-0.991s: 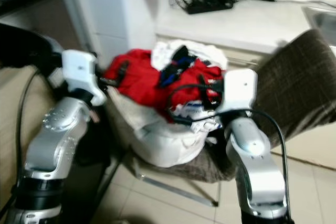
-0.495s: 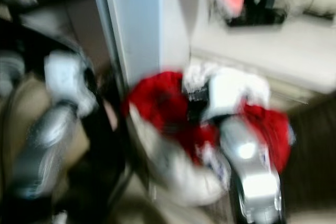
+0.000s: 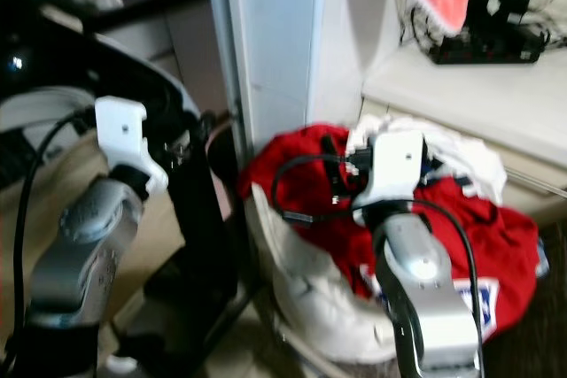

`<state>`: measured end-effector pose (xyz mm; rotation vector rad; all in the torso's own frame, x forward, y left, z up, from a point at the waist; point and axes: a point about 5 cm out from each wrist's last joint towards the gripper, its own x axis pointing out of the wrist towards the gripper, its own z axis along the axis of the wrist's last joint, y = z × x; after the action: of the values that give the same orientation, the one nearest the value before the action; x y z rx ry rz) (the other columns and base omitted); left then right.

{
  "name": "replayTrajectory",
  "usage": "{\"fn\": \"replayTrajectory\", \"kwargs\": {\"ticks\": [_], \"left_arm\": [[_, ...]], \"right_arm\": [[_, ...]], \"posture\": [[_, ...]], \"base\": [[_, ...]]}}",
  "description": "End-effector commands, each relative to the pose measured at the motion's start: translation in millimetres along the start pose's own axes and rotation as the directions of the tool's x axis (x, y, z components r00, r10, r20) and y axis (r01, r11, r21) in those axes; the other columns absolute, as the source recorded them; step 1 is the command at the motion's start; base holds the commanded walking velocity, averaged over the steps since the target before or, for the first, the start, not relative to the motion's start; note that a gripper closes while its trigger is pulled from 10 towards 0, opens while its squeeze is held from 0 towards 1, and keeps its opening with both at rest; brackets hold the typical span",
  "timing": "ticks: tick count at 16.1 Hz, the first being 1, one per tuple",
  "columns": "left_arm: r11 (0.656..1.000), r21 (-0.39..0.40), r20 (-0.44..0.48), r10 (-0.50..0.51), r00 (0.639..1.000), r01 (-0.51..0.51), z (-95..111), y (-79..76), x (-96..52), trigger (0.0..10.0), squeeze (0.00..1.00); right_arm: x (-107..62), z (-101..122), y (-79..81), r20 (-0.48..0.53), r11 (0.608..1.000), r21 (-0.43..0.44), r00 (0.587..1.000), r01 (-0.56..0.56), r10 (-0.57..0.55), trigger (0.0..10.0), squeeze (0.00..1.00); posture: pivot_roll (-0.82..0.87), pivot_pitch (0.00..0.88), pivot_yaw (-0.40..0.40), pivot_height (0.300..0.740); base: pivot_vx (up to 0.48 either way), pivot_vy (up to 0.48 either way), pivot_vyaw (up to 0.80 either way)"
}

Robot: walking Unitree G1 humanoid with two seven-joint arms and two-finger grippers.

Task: Clothes washing

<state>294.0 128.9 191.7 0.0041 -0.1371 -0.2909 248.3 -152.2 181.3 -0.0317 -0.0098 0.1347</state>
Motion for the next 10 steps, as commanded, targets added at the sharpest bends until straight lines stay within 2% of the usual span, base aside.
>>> {"fn": "replayTrajectory", "kwargs": {"ticks": [1,2,10], "left_arm": [[0.999,-0.006,-0.002,-0.035,0.999,0.035,2.8,-4.1,6.3,10.0,0.0],[0.999,-0.008,-0.011,-0.038,0.999,0.038,2.3,-4.7,8.2,10.0,0.0],[0.999,-0.006,-0.021,-0.052,0.998,0.052,-1.0,-8.5,10.4,10.0,0.0]], "right_arm": [[-3.6,1.6,-4.1,-0.002,1.0,-0.008,1.0,0.027,-0.027,10.0,0.0],[-4.0,1.0,-4.6,-0.008,0.999,-0.015,0.999,0.031,-0.031,10.0,0.0],[-4.3,2.0,-7.1,-0.008,0.999,-0.024,0.999,0.037,-0.038,10.0,0.0]], "posture": [[-0.13,0.0,0.075,0.74],[-0.13,0.0,0.078,0.74],[-0.13,0.0,0.073,0.74]], "base": [[0.0,0.0,0.0],[0.0,0.0,0.0],[0.0,0.329,0.0]]}}
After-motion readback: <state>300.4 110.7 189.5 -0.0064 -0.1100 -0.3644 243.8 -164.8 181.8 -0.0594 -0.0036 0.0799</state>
